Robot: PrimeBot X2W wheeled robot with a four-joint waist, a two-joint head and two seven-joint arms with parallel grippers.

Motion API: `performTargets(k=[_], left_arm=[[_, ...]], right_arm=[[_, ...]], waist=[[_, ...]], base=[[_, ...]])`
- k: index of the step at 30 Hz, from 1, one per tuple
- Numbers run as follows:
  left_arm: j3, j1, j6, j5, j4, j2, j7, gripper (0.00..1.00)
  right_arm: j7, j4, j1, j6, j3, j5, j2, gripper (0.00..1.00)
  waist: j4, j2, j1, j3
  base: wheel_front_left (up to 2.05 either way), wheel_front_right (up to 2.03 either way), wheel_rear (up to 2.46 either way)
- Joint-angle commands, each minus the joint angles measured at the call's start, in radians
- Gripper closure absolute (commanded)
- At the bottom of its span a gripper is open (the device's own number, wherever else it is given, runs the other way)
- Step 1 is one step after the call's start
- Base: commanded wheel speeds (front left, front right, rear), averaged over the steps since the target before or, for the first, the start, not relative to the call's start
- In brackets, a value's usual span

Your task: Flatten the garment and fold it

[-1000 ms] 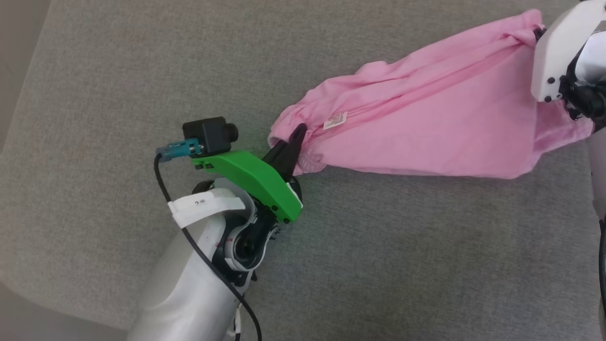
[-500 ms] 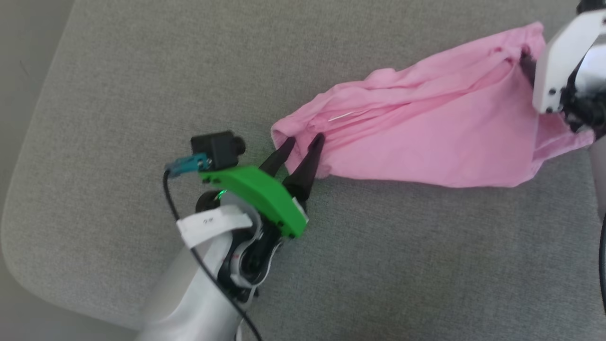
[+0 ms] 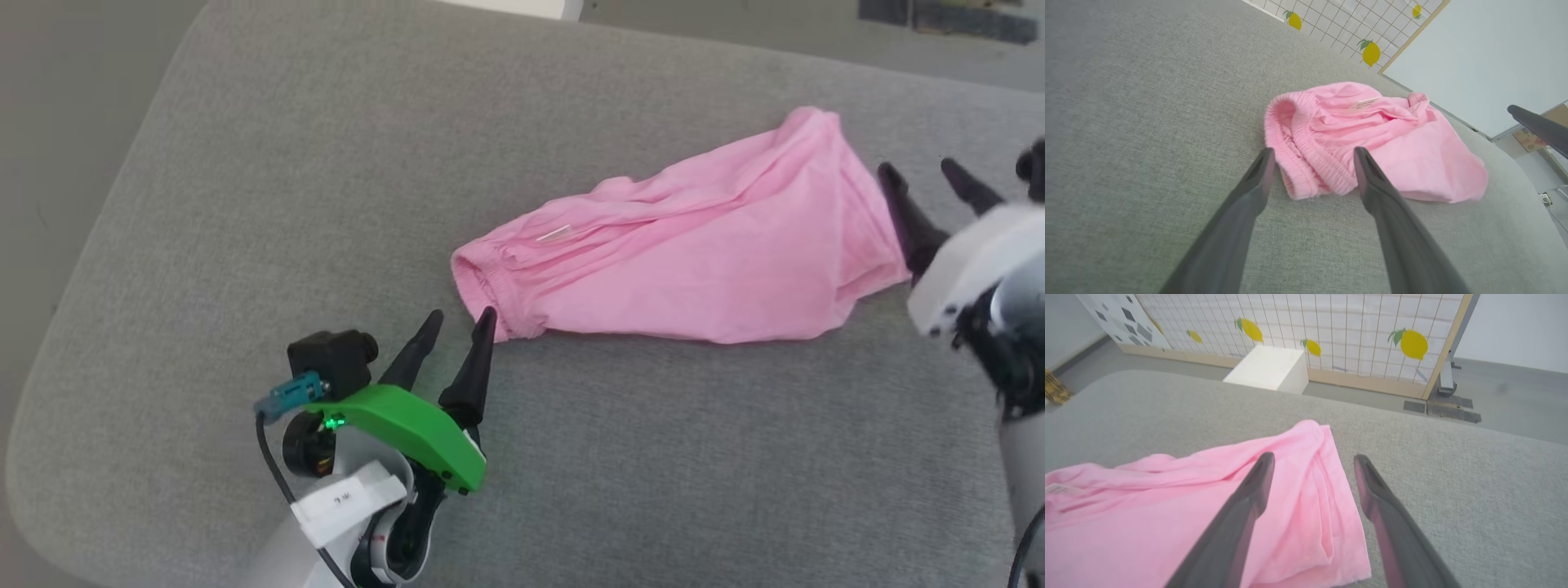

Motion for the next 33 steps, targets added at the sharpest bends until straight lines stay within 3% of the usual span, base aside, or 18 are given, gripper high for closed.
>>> performTargets(k=[1,7,14,25,26,27,28,33], left_arm=[[-0.004,0.007,0.007,0.02,0.015,0.0,-0.02,0.0],[-0.012,-0.02,0.039,0.075,0.125,-0.018,-0.081,0.0],[-0.005,-0.07,0.079,0.089,0.269,-0.046,-0.09,0.0],[-0.037,-0.103,0.048,0.057,0.386,-0.071,-0.012,0.0],[-0.041,-0.106,0.046,0.056,0.393,-0.072,-0.006,0.57],[-0.042,-0.108,0.044,0.056,0.397,-0.073,-0.004,0.9],[-0.044,-0.111,0.042,0.056,0.401,-0.073,-0.004,1.0],[-0.056,-0.127,0.03,0.057,0.41,-0.077,0.003,1.0]], right_arm=[[-0.026,-0.036,0.049,-0.001,-0.014,-0.008,0.022,0.0],[-0.131,-0.173,0.215,-0.001,-0.073,-0.041,0.121,0.0],[-0.149,-0.251,0.316,-0.001,-0.078,-0.054,0.196,0.0],[-0.136,-0.293,0.349,-0.001,-0.092,-0.068,0.229,0.0],[-0.134,-0.292,0.348,-0.001,-0.094,-0.073,0.229,0.0],[-0.133,-0.291,0.345,-0.001,-0.094,-0.081,0.227,0.0],[-0.132,-0.286,0.339,-0.001,-0.093,-0.092,0.224,0.0],[-0.154,-0.215,0.275,-0.001,-0.085,-0.124,0.215,0.0]], waist=[[-0.036,0.0,-0.0001,-0.032],[-0.082,0.0,-0.0001,-0.047],[-0.139,0.0,-0.0001,-0.049],[-0.173,0.0,-0.0001,-0.053],[-0.172,0.0,-0.0001,-0.052],[-0.171,0.0,-0.0001,-0.051],[-0.17,0.0,-0.0001,-0.05],[-0.155,0.0,-0.0001,-0.037]], base=[[0.0,0.0,0.0],[0.0,0.0,0.0],[0.0,0.0,0.0],[0.0,0.0,0.0],[0.0,0.0,0.0],[0.0,0.0,0.0],[0.0,0.0,0.0],[0.0,0.0,0.0]])
